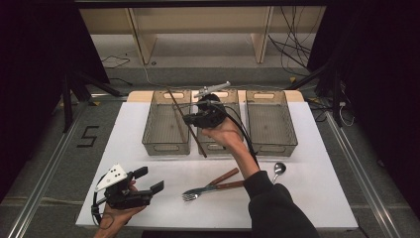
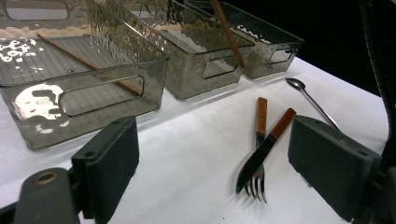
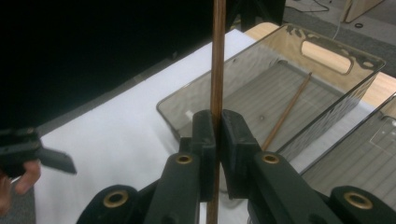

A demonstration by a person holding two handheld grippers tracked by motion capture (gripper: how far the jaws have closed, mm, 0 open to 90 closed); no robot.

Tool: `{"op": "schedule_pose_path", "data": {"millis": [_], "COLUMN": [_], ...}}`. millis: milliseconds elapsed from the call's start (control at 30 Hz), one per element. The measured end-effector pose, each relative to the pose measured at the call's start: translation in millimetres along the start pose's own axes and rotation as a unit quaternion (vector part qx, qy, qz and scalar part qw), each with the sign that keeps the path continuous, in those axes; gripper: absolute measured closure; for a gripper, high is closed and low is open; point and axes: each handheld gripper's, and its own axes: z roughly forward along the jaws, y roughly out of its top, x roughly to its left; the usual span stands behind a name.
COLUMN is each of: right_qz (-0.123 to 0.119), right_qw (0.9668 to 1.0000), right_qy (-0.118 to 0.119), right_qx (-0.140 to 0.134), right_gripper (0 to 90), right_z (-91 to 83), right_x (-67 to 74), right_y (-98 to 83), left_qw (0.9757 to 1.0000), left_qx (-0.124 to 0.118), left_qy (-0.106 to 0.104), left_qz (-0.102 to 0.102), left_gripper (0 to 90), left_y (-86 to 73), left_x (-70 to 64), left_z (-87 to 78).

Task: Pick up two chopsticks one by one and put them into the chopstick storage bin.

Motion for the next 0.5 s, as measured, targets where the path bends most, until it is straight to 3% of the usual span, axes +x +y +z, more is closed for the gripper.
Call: {"op": "schedule_pose_path", "data": {"millis": [500], "right_qz": [0.032], "right_qw": [0.9990], "right_qy": [-0.021], "right_qx": [-0.023], "right_gripper": [85.1], "right_z": [25.4], "right_x": [-8.0], "right_y": [30.3], "left_qw": [1.0000], "left_qx": [-0.004], "left_qy": [-0.001], "left_qz": [0.001], "left_gripper": [16.0], "left_y": [0.4], "left_x": [0.2], "left_z": [-1.1]}}
